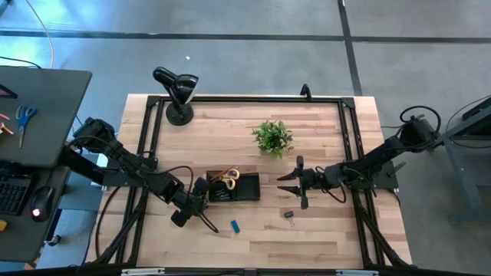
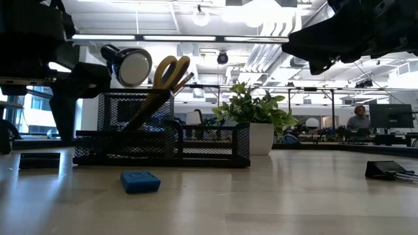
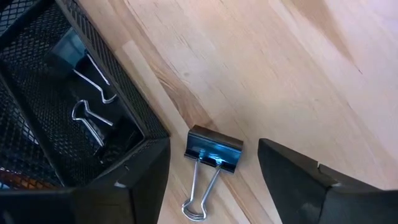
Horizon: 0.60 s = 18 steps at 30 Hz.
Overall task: Pick and place office supplies into organizer
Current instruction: Put the black binder clip into the black desk organizer
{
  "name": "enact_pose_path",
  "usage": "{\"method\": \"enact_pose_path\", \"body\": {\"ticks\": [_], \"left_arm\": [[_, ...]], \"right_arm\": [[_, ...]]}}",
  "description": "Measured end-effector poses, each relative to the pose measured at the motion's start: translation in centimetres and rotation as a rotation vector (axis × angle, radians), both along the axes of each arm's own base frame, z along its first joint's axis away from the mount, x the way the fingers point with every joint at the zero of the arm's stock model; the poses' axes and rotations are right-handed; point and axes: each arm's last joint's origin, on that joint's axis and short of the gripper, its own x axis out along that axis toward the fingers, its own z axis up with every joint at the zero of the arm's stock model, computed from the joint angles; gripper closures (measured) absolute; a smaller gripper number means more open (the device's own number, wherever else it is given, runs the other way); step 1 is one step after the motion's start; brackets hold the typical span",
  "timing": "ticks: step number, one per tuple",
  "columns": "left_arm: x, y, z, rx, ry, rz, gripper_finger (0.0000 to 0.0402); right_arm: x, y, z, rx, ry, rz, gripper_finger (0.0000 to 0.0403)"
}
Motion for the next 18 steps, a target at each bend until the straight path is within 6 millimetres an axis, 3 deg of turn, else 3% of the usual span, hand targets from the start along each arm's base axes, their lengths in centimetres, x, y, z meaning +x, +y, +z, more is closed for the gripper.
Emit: {"method": "enact_pose_path", "body": {"ticks": [18], "left_arm": [[-0.31,0.09,-0.41,-0.006,0.007,-0.013,0.0192]], "right_arm": [[-0.03,0.04,-0.13,0.045,0.017,0.003,0.0286]]}}
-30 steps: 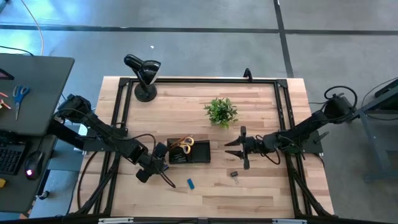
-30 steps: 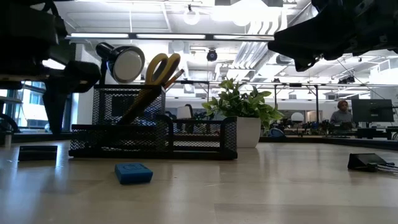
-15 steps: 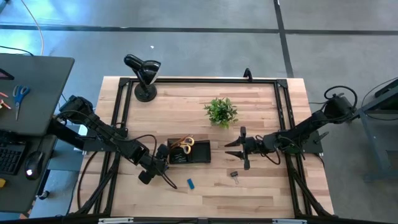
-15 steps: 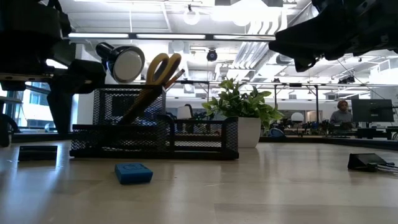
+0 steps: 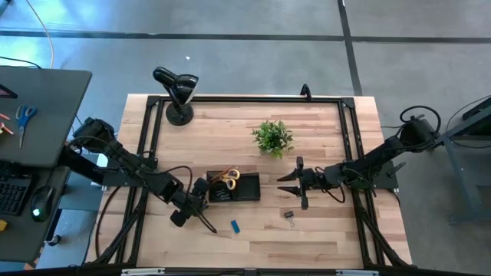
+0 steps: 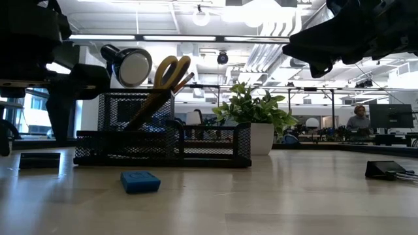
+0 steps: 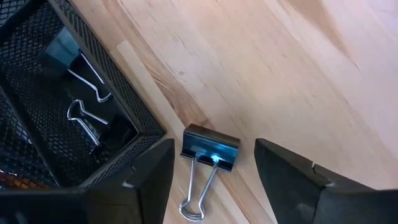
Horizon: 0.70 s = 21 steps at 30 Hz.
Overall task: Pick and place office supplies into organizer
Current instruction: Put the black binder clip into the black desk organizer
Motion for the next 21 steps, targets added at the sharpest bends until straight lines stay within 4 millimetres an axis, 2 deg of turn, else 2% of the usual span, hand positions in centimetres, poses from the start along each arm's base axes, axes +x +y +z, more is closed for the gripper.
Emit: {"method": "enact_pose_path", "body": {"ticks": [4,11,21], "left_arm": [[-0.04,0.00,-0.03,-0.009,0.006,0.007,0.0192],[-0.42,-0.53,-0.19,-0.127,0.075,-0.003,0.0192],[-0.50,-0.94,-0.68,-0.149,0.107,0.027,0.0192]], "right_arm": [[0.00,0.00,-0.03,-0.001,0.003,0.000,0.0286],[-0.01,0.00,-0.10,-0.004,0.010,0.000,0.0286],[-0.01,0.00,-0.12,0.005,0.013,-0.001,0.0286]]}}
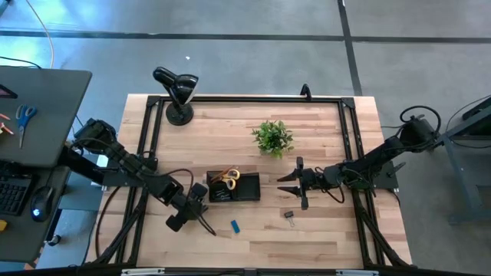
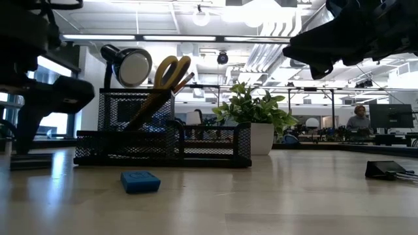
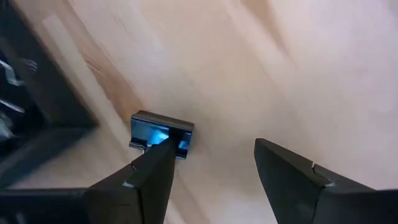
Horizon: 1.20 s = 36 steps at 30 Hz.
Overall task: Pick and place office supplies into organizer
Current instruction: Put the black binder clip into the black desk organizer
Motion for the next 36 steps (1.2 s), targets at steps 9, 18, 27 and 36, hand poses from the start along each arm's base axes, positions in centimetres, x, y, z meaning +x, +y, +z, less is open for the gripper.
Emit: {"method": "enact_pose_path", "body": {"ticks": [9,18,27,36], "left_arm": [[-1.0,-1.3,0.4,-0.246,0.148,0.002,0.0192],[-0.6,-1.2,1.1,-0.189,0.098,0.032,0.0192],[0.2,-1.3,2.5,-0.093,0.045,0.070,0.0192],[-0.4,-0.9,0.9,-0.064,0.064,0.060,0.0192]], "right_arm": [[0.0,0.0,0.0,-0.001,0.002,0.000,0.0286],[0.0,0.0,0.0,0.000,0.001,0.000,0.0286],[0.0,0.0,0.0,0.002,0.001,0.000,0.0286],[0.0,0.1,0.0,0.006,0.003,0.002,0.0286]]}}
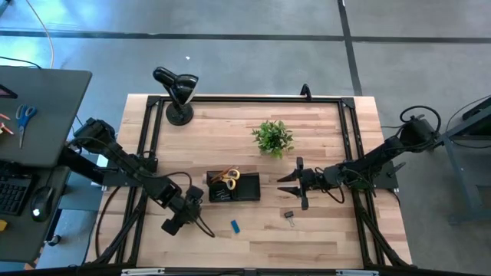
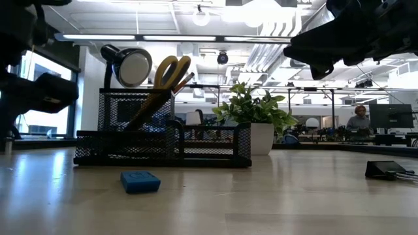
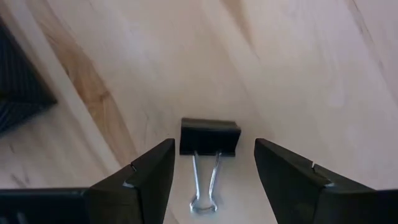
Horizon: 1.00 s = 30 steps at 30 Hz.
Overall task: Pick and place office supplies into organizer
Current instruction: Put the black binder clip into the black desk organizer
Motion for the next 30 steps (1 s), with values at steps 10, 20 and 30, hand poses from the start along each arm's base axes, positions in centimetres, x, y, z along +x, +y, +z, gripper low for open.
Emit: {"method": "enact_pose_path", "body": {"ticks": [10,20,30], "left_arm": [[0.2,0.0,-0.2,-0.005,-0.060,0.001,0.0171],[0.3,0.0,-0.2,0.018,-0.071,0.020,0.0122],[0.5,-0.1,-1.2,0.027,-0.029,0.018,0.0153]], "right_arm": [[0.0,0.0,-0.1,-0.004,0.006,0.000,0.0286],[0.0,0.0,-0.1,-0.003,0.006,0.000,0.0286],[0.0,0.0,-0.1,-0.005,0.012,0.000,0.0286]]}}
